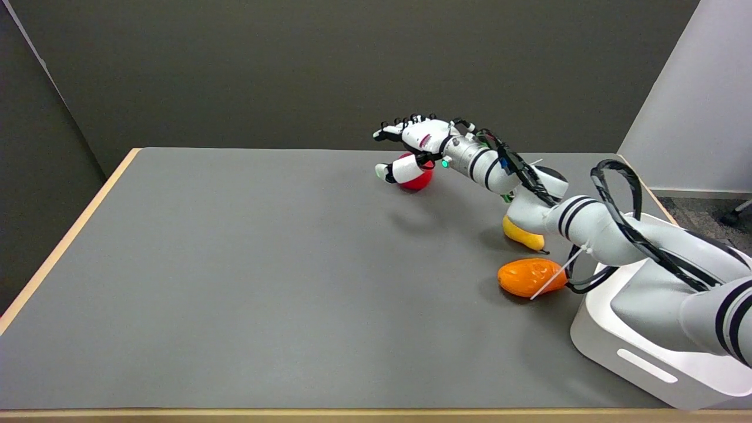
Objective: Pick up tomato.
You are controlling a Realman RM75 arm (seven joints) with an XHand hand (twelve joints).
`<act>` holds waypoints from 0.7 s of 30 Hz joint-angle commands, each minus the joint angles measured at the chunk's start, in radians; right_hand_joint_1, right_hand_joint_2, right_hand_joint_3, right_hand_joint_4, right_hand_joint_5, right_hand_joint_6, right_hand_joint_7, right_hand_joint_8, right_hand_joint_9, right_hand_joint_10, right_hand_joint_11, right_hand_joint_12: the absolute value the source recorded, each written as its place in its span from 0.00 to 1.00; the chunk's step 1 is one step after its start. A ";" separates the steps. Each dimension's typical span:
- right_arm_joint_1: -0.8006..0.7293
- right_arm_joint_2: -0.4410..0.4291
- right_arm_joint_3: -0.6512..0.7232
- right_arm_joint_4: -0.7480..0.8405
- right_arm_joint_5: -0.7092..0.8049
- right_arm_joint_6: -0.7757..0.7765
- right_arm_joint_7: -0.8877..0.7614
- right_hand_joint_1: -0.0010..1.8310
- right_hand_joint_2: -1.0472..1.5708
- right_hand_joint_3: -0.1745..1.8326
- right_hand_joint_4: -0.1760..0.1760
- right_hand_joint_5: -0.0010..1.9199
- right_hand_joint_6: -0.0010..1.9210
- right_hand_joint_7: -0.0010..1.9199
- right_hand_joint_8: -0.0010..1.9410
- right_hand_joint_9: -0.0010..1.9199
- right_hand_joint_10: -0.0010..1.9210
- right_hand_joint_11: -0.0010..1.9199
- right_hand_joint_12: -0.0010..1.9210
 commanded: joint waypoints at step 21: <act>0.030 -0.070 0.005 -0.174 -0.005 -0.057 -0.008 0.10 0.64 0.57 0.83 0.06 0.19 0.10 0.14 0.09 0.29 0.02 0.57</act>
